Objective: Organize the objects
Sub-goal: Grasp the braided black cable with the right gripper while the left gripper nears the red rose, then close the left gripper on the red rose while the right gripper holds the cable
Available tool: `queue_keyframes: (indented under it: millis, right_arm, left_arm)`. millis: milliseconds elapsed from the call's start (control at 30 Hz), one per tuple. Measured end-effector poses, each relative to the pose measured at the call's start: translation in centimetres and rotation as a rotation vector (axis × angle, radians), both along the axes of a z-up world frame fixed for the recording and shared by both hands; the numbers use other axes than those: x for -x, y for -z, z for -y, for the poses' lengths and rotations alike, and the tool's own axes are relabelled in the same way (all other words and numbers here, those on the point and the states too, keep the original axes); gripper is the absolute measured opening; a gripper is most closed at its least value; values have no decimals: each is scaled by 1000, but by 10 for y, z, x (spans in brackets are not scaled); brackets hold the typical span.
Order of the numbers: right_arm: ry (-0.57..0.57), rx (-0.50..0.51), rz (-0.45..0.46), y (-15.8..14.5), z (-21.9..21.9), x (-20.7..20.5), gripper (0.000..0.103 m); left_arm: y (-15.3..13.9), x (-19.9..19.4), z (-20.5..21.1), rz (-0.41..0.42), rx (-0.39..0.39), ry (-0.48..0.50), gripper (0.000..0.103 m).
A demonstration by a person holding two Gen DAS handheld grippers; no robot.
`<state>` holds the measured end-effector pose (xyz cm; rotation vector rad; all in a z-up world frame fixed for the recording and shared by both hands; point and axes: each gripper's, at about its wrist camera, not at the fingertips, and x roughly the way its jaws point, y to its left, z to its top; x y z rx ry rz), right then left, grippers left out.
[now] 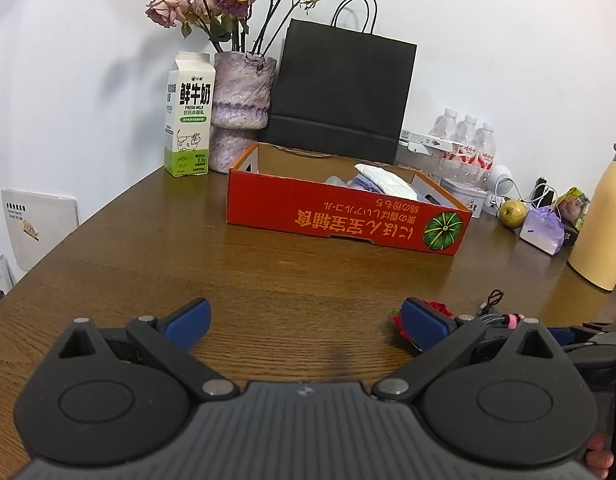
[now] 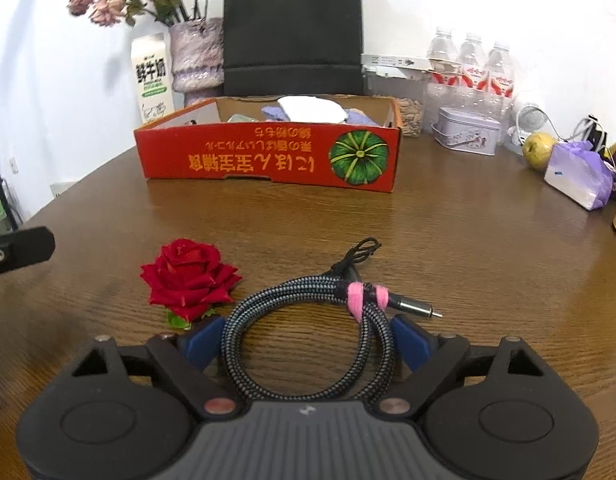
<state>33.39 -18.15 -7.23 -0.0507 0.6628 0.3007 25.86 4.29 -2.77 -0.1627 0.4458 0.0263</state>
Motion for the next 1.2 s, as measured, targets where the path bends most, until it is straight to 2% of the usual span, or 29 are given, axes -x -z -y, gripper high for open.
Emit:
queue_keyframes:
  millis: [267, 467, 633, 1200]
  right_arm:
    - [41, 2, 111, -9, 10, 13, 88]
    - [47, 5, 151, -12, 18, 14, 88]
    - [44, 0, 172, -14, 29, 16, 88]
    - [26, -25, 200, -18, 72, 15, 88]
  left_arm:
    - [4, -5, -1, -25, -3, -14, 103]
    - [6, -8, -1, -33, -9, -24, 103]
    - [5, -9, 8, -29, -32, -18, 103]
    - [17, -43, 77, -123, -80, 82, 103]
